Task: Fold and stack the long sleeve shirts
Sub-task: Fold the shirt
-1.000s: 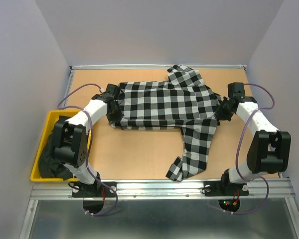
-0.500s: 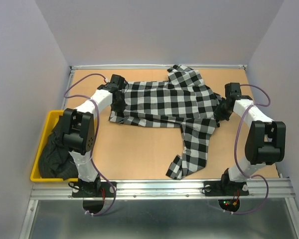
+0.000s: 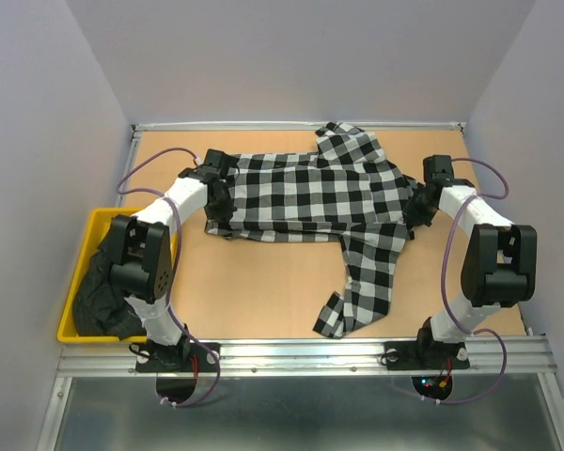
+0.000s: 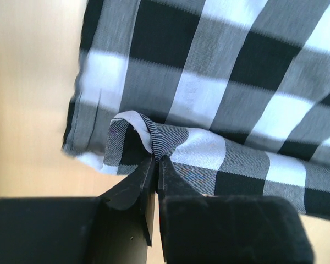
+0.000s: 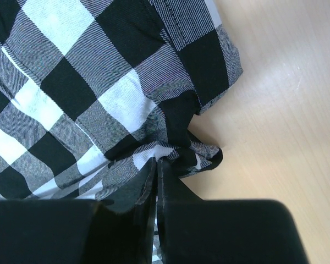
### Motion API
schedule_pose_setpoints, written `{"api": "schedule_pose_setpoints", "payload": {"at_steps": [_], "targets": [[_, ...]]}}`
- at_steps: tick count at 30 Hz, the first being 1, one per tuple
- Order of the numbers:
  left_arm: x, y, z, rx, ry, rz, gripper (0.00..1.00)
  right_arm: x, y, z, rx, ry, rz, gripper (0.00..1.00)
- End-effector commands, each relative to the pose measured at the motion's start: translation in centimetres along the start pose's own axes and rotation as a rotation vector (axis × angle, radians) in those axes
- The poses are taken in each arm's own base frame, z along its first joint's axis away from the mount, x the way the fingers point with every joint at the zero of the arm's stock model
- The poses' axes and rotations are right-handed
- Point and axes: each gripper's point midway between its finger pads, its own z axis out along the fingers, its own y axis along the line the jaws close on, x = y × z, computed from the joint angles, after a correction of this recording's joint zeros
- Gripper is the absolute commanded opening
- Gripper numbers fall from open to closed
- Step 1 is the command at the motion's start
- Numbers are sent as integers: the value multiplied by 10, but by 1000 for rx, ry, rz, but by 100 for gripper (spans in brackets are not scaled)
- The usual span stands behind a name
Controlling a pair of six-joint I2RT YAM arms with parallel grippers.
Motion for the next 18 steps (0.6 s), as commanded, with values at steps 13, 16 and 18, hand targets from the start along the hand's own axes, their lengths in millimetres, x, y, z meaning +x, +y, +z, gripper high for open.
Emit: {"api": "schedule_pose_setpoints", "payload": {"at_steps": [13,16,18], "targets": [[37,30,-48,17,-3,10,12,-36,16,-26,-67,-124,4,6],[38,27,-51,42,-2,6,12,-37,16,-26,-65,-127,8,6],[41,31,-51,29,-3,10,12,-37,14,-26,-56,-132,9,6]]}}
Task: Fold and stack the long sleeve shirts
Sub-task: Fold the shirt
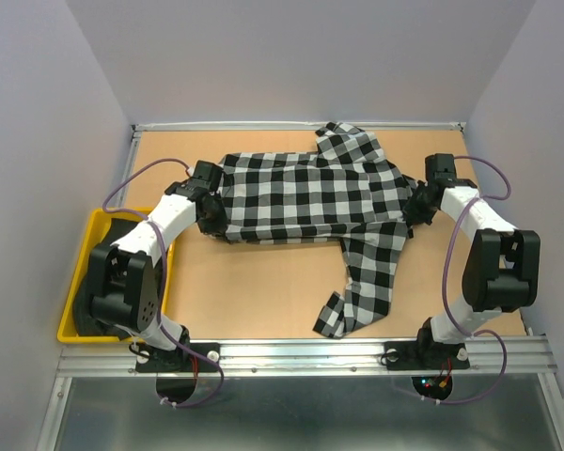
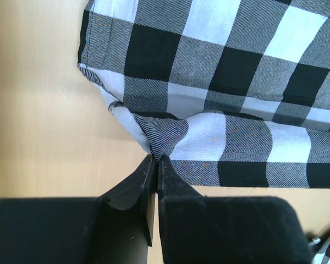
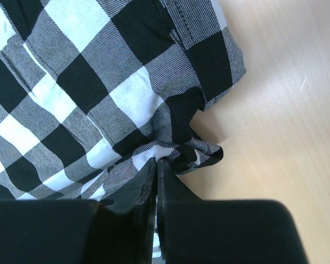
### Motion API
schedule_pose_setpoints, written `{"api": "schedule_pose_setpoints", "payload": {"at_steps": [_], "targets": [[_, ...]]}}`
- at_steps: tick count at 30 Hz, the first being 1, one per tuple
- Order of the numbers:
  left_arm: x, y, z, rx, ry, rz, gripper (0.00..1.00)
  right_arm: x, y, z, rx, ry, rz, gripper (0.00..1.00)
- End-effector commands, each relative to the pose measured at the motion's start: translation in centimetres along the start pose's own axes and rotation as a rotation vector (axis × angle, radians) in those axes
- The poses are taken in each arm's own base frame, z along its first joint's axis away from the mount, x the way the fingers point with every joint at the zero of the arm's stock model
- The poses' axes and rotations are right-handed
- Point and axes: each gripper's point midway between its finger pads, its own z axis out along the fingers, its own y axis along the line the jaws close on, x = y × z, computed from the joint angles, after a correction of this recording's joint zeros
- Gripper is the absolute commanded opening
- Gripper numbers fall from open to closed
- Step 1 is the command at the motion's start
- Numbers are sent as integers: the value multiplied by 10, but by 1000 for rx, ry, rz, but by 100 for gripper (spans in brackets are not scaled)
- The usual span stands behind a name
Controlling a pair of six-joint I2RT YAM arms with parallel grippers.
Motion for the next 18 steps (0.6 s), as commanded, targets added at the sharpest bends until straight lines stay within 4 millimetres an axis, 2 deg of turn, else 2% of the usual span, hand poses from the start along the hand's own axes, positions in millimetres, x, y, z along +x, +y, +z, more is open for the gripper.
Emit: {"api": "schedule_pose_setpoints", "payload": {"at_steps": [1,4,9,13,17,18], "targets": [[1,12,-7,-30,-24,14,12,-32,7,-13,-12,-113,4,6],[-6,17,-6,-65,-41,21,12,-33,5,-11,-1,-113,3,6],[-25,5,3,-53,-66,15,16,-39,5,-5,17,-122,8,7],[-39,-3,20,-54,-76,12,21,-43,7,0,22,-121,10,9],[-55,-10,29,-60,-93,15,27,-47,9,4,24,-122,10,13],[-62,-13,28,-58,-105,18,34,-48,10,5,25,-123,12,18]]}}
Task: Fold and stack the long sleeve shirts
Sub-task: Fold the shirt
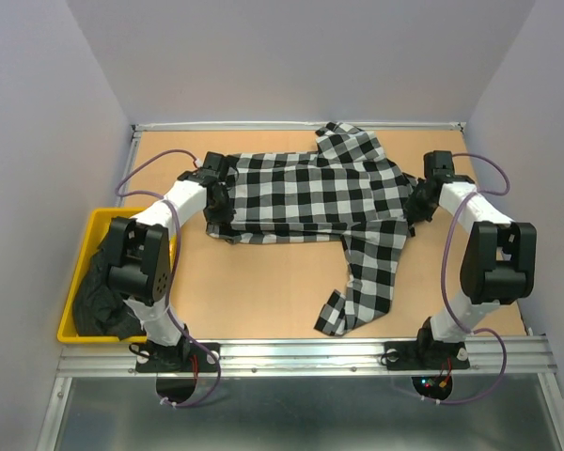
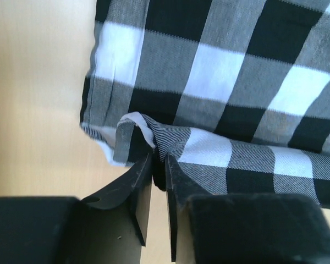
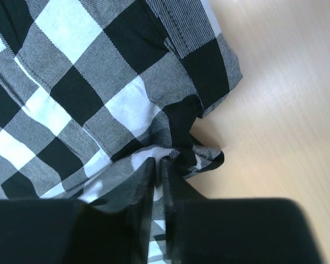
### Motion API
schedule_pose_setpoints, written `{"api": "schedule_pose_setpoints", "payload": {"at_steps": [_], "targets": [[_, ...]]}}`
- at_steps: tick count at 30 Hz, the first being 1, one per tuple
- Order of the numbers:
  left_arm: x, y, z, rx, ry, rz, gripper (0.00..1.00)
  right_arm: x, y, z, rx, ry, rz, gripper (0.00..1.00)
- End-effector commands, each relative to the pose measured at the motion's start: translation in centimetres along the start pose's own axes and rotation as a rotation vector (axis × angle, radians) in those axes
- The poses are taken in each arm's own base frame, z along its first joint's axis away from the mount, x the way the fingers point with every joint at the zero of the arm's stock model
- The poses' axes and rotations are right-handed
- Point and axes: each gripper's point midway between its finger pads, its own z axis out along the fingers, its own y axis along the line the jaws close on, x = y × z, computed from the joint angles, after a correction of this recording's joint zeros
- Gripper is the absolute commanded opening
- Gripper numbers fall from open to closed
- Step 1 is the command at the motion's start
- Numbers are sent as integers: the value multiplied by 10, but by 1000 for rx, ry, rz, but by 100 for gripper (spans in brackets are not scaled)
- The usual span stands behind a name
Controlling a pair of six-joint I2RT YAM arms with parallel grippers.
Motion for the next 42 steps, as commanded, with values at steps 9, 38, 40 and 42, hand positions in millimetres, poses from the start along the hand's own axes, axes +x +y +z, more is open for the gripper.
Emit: {"api": "schedule_pose_setpoints", "payload": {"at_steps": [9,38,40,42], "targets": [[-65,-22,-7,23,-141,5,81,-52,23,-22,-69,-149,-24,52],[23,-26,9,113,-167,181,60,120,40,-64,-343,63,-269,75],[22,-25,12,98,-164,184,59,125,36,-60,-331,75,-268,73],[21,-23,16,75,-163,186,57,128,33,-57,-318,81,-262,73]]}}
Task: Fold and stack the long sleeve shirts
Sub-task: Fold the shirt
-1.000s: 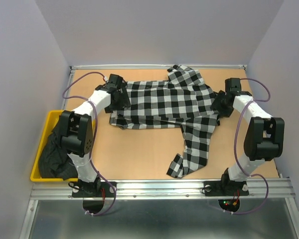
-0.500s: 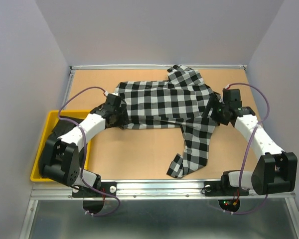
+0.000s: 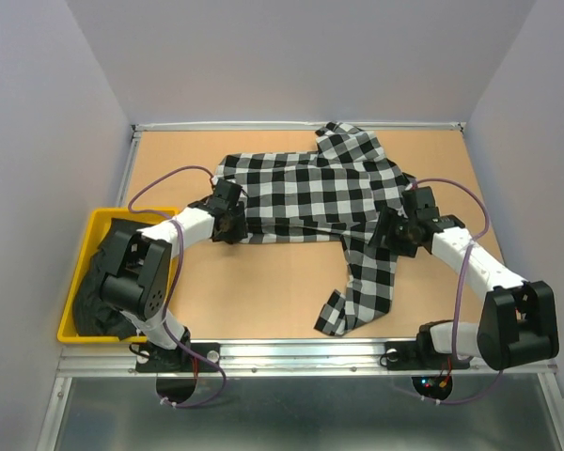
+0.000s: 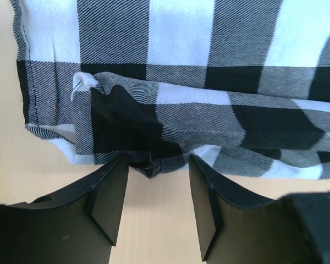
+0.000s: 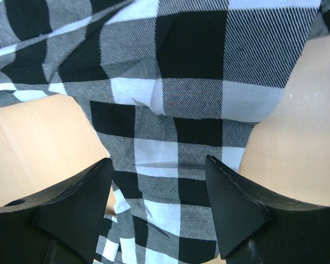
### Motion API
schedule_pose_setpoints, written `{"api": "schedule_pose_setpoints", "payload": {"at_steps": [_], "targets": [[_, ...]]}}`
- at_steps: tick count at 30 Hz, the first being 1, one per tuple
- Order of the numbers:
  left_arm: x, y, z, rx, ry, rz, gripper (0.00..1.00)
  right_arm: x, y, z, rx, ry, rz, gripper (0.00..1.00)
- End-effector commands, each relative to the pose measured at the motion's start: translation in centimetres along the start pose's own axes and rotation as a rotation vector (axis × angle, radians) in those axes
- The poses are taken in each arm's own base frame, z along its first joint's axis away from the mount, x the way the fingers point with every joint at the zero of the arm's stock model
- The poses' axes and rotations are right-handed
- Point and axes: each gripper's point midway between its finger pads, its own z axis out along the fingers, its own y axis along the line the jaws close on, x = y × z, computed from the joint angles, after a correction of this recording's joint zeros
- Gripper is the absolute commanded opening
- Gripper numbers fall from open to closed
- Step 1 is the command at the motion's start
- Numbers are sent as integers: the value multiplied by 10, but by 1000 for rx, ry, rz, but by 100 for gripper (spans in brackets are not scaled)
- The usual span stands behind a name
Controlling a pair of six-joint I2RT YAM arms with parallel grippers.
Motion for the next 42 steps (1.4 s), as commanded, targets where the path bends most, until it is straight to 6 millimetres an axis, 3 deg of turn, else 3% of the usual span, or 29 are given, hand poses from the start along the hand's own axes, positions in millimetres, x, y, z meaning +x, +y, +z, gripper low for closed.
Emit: {"api": "schedule_pose_setpoints", "payload": {"at_steps": [1,8,11,14,19,23,26,28,30,36,42], "targets": [[-23,-1,0,-35,-65,19,56,8,-2,7,-3,-5,14,73],[-28,7,0,-97,-55,40,51,35,-30,29,105,68,41,69],[-30,13,-4,-128,-56,46,50,39,-44,33,173,70,53,63],[-26,17,-6,-144,-40,46,50,43,-55,36,226,70,66,54],[-16,30,0,-201,-8,31,49,43,-64,39,278,68,69,53],[-21,31,0,-216,-11,3,50,34,-60,35,267,46,51,53],[-27,28,-4,-212,-17,-11,55,28,-54,26,241,30,27,54],[-30,26,-7,-204,-21,-13,58,26,-51,20,233,28,19,61],[-34,23,-12,-182,-40,-18,69,28,-51,12,235,40,10,66],[-52,16,-32,-130,-132,-49,91,48,-50,-5,237,144,16,73],[-62,15,-50,-88,-232,-80,99,78,-43,-13,199,251,27,75]]}}
